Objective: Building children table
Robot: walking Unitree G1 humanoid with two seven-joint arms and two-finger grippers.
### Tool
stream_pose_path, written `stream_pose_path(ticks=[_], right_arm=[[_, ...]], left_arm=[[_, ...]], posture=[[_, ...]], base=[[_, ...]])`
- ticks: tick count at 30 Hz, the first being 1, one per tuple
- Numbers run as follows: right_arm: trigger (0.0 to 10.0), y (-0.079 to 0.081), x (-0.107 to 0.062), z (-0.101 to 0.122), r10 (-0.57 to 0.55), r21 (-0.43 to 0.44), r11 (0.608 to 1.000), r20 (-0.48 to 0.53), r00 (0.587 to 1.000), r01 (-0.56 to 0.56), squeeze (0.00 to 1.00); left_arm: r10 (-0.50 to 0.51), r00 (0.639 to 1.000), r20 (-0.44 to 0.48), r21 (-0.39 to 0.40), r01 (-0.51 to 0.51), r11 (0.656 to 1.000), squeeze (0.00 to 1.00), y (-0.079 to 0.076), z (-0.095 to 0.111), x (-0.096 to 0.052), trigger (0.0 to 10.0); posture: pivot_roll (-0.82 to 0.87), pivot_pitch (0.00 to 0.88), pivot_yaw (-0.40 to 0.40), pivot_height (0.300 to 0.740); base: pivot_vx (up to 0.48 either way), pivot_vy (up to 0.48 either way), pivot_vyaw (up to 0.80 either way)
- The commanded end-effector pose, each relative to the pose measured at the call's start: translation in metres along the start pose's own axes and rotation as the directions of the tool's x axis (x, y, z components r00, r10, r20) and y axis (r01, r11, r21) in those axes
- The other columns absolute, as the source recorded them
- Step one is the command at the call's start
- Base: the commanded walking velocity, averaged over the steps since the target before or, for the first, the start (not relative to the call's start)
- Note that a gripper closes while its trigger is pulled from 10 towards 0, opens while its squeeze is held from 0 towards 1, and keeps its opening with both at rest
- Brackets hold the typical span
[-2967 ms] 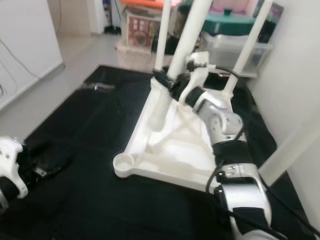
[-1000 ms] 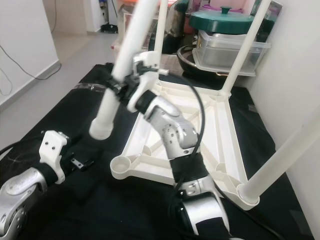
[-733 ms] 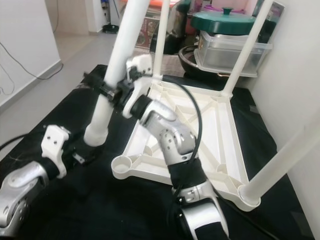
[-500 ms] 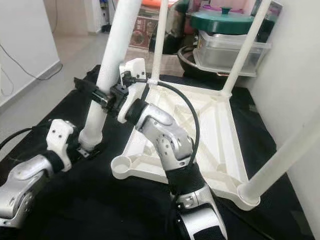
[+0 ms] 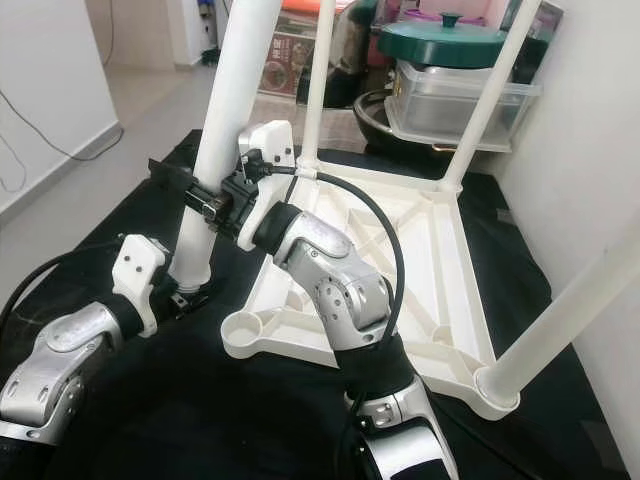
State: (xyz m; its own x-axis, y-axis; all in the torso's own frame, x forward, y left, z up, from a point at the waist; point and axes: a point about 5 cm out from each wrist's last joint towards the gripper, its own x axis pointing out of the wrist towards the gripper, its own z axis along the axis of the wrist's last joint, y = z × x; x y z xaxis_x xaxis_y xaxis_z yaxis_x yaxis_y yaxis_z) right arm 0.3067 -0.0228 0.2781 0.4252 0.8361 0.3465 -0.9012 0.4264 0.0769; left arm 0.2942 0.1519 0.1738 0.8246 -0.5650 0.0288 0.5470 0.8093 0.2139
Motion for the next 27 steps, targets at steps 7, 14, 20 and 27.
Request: stream_pose_path(ticks=[7,14,20,27], right_arm=[[10.0,0.011,0.006,-0.013,0.035,0.059,0.998,-0.054,0.998,-0.031,0.00],[10.0,0.005,-0.001,-0.006,0.102,0.025,0.995,-0.014,0.995,-0.101,0.00],[10.0,0.006,-0.013,-0.001,0.243,0.063,0.967,0.035,0.969,-0.245,0.00],[10.0,0.000,-0.020,0.010,0.318,0.127,0.935,0.124,0.940,-0.333,0.00]], left_arm=[[0.012,1.000,0.001,0.052,-0.013,0.999,0.00,0.003,0.003,0.002,0.0],[-0.134,0.991,-0.027,0.031,0.135,0.990,0.00,-0.009,0.007,-0.005,10.0],[-0.314,0.949,-0.039,0.003,0.314,0.949,0.00,-0.030,0.009,-0.020,10.0],[-0.524,0.841,-0.135,-0.060,0.521,0.851,0.00,-0.053,-0.002,-0.050,10.0]], posture=[[0.13,0.000,-0.081,0.740],[0.14,0.000,-0.085,0.740],[0.14,0.000,-0.086,0.740],[0.15,0.000,-0.083,0.740]], base=[[0.000,0.000,0.00],[0.000,0.000,0.00],[0.000,0.000,0.00],[0.000,0.000,0.00]])
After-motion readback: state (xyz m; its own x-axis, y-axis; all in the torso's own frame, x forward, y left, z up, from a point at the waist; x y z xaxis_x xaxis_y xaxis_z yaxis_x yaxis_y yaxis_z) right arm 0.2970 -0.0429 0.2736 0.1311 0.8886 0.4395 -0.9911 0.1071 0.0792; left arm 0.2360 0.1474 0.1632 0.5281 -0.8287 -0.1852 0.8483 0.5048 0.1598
